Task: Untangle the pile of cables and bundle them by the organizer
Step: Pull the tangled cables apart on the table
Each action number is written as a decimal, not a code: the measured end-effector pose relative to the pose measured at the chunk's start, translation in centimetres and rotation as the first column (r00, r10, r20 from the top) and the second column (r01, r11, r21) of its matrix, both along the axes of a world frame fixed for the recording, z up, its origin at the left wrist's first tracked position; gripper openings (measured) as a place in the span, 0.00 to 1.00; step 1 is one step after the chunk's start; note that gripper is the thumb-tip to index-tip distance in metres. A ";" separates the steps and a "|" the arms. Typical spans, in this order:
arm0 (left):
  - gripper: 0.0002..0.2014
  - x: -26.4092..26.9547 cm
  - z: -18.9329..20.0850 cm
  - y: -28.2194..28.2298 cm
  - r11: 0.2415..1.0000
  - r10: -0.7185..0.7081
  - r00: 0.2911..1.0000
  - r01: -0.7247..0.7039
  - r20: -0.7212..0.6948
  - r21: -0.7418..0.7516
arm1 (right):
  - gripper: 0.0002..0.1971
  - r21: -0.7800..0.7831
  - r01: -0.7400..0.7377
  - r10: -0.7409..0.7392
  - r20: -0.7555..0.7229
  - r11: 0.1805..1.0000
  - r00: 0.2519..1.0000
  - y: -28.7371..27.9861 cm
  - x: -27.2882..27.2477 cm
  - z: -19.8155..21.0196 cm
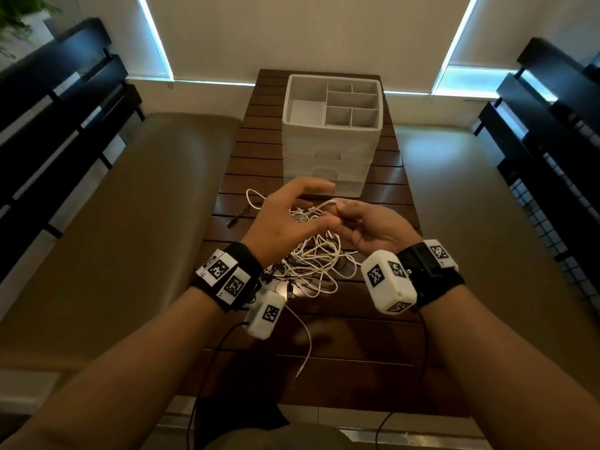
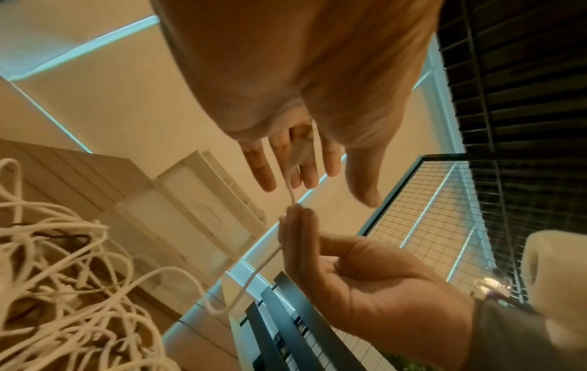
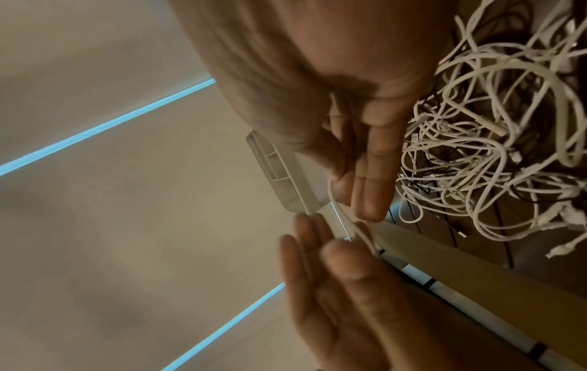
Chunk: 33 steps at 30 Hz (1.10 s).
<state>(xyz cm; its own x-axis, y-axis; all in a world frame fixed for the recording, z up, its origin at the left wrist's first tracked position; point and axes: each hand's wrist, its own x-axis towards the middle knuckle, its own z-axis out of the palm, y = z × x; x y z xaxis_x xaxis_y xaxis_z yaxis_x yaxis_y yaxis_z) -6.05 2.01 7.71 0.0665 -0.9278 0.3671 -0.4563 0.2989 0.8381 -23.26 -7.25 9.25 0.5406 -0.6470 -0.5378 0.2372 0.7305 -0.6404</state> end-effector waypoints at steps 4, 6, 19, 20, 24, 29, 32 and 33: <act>0.21 0.2 -1.2 -0.1 0.999 0.000 0.978 0.009 -0.208 0.042 | 0.10 0.010 0.010 -0.011 0.054 1.000 0.998 -0.4 -0.6 0.0; 0.17 0.3 -1.1 -0.4 0.997 0.046 0.935 -0.019 -0.351 0.079 | 0.09 -0.017 -0.006 0.008 0.091 1.000 0.996 -0.6 -0.8 0.1; 0.19 -0.4 1.3 -1.9 0.993 0.022 0.880 0.037 -0.475 0.114 | 0.04 -0.721 -0.411 0.019 -0.484 0.558 0.875 0.4 0.5 -2.4; 0.20 -0.3 1.6 -1.9 0.991 0.026 0.853 0.048 -0.522 0.127 | 0.04 -0.741 -0.384 0.043 -0.434 0.551 0.900 0.5 0.6 -2.6; 0.20 0.0 3.7 -1.8 0.985 -0.029 0.729 0.137 -0.684 0.105 | 0.11 -0.797 -0.367 0.133 -0.347 0.480 0.928 1.9 0.8 -3.6; 0.21 -0.1 7.9 -1.3 0.978 -0.147 0.721 0.209 -0.677 0.011 | 0.15 -0.852 -0.442 0.017 -0.456 0.281 0.890 1.8 1.6 -5.2; 0.23 0.1 11.4 -0.7 0.954 -0.276 0.664 0.276 -0.694 -0.115 | 0.14 -0.805 -0.553 -0.031 -0.571 0.215 0.820 1.6 1.6 -7.7; 0.23 0.4 12.6 -0.4 0.943 -0.313 0.649 0.297 -0.694 -0.148 | 0.13 -0.782 -0.584 -0.031 -0.603 0.218 0.797 1.8 1.4 -8.6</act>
